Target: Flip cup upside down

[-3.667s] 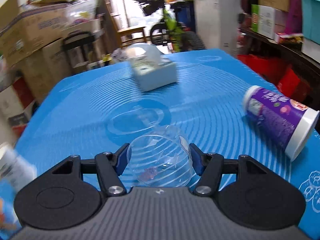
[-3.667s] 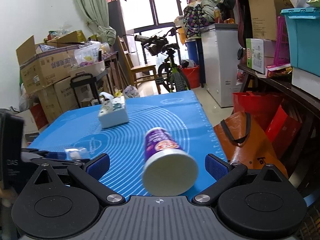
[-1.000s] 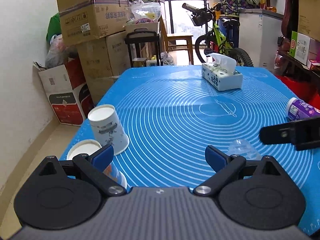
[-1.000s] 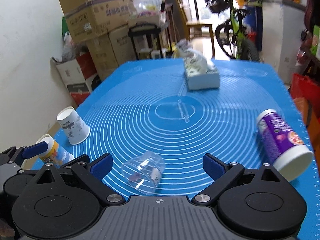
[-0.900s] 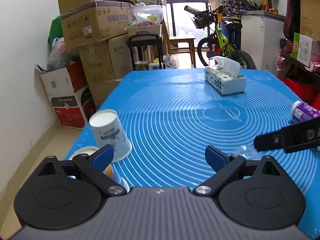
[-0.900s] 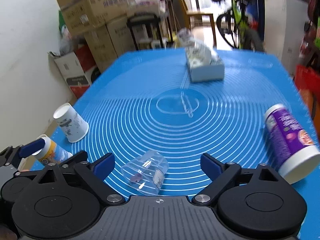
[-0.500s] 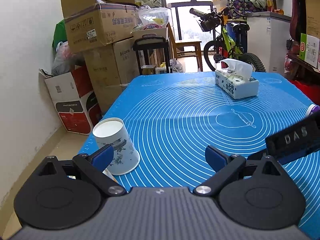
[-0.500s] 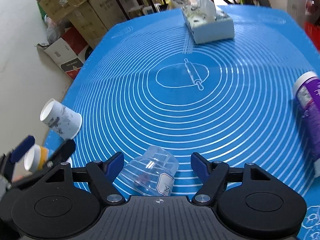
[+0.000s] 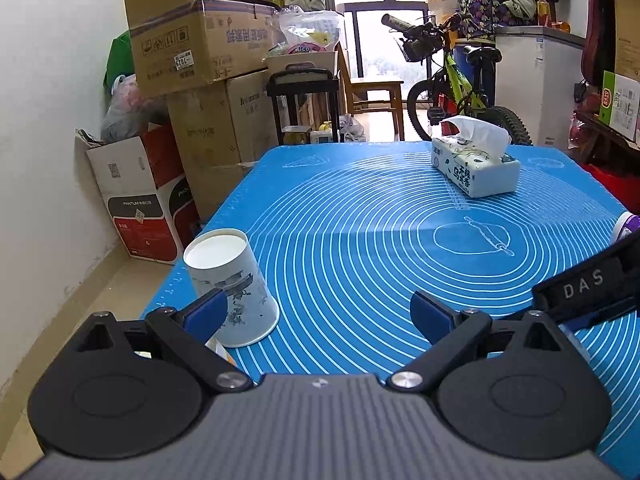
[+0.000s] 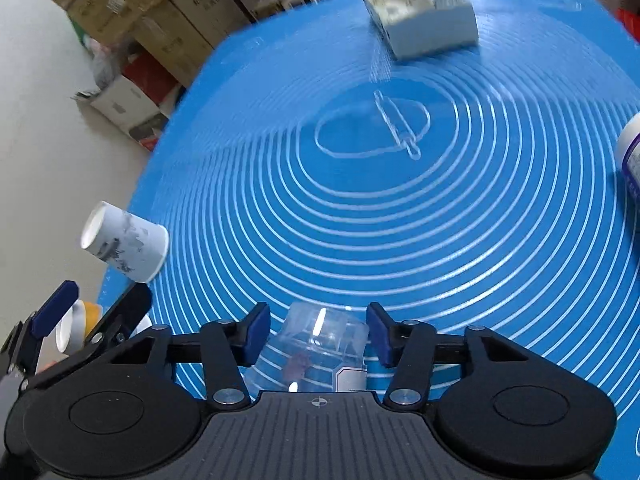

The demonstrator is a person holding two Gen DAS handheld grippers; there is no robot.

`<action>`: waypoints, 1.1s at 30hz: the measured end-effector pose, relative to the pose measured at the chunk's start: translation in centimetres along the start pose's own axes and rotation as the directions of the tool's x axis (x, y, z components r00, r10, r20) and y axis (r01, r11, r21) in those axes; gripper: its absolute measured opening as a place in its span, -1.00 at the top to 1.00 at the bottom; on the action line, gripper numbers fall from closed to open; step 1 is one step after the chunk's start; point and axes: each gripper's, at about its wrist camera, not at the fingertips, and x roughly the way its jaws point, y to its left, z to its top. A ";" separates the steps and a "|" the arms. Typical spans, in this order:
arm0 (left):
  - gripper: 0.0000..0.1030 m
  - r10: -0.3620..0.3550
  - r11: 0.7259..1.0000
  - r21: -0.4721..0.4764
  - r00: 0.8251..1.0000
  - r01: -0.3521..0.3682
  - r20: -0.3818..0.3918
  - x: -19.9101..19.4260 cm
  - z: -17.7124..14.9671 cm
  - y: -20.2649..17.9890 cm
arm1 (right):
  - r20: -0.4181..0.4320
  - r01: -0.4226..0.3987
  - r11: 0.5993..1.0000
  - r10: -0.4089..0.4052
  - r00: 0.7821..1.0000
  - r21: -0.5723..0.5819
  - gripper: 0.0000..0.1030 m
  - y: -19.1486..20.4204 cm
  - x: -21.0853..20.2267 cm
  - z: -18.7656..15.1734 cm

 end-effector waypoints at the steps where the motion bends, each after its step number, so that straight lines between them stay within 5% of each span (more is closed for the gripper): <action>1: -0.89 -0.001 1.000 -0.001 1.000 0.001 0.003 -0.1 0.0 0.0 | 0.040 0.017 1.000 -0.016 0.999 -0.022 0.03 0.2 -0.4 -0.3; 8: -0.89 -0.004 1.000 0.002 1.000 0.004 0.009 -0.7 -0.2 -0.2 | 0.276 0.134 0.965 -0.069 0.959 -0.224 0.03 2.0 -2.6 -4.0; 13: -0.89 -0.006 1.000 0.002 1.000 0.006 0.020 -1.5 -0.5 -0.1 | 0.461 0.260 0.886 -0.059 0.885 -0.385 0.03 3.2 -3.9 -8.8; 17: -0.89 -0.020 1.000 -0.004 1.000 0.020 0.011 -2.1 -1.2 -0.2 | 0.523 0.324 0.829 -0.046 0.851 -0.455 0.03 3.1 -3.8 -12.0; 24: -0.89 -0.061 0.998 -0.008 0.998 0.061 0.003 -3.3 -2.6 -0.8 | 0.501 0.307 0.828 -0.036 0.864 -0.469 0.04 2.6 -4.8 -13.8; 31: -0.89 -0.081 0.997 -0.005 0.997 0.081 -0.001 -4.5 -3.6 -1.5 | 0.473 0.267 0.869 -0.044 0.880 -0.417 0.03 1.5 -4.9 -14.3; 33: -0.89 -0.089 0.996 -0.008 0.996 0.089 0.003 -4.9 -3.7 -1.6 | 0.470 0.261 0.875 -0.043 0.881 -0.408 -0.16 1.4 -5.2 -14.5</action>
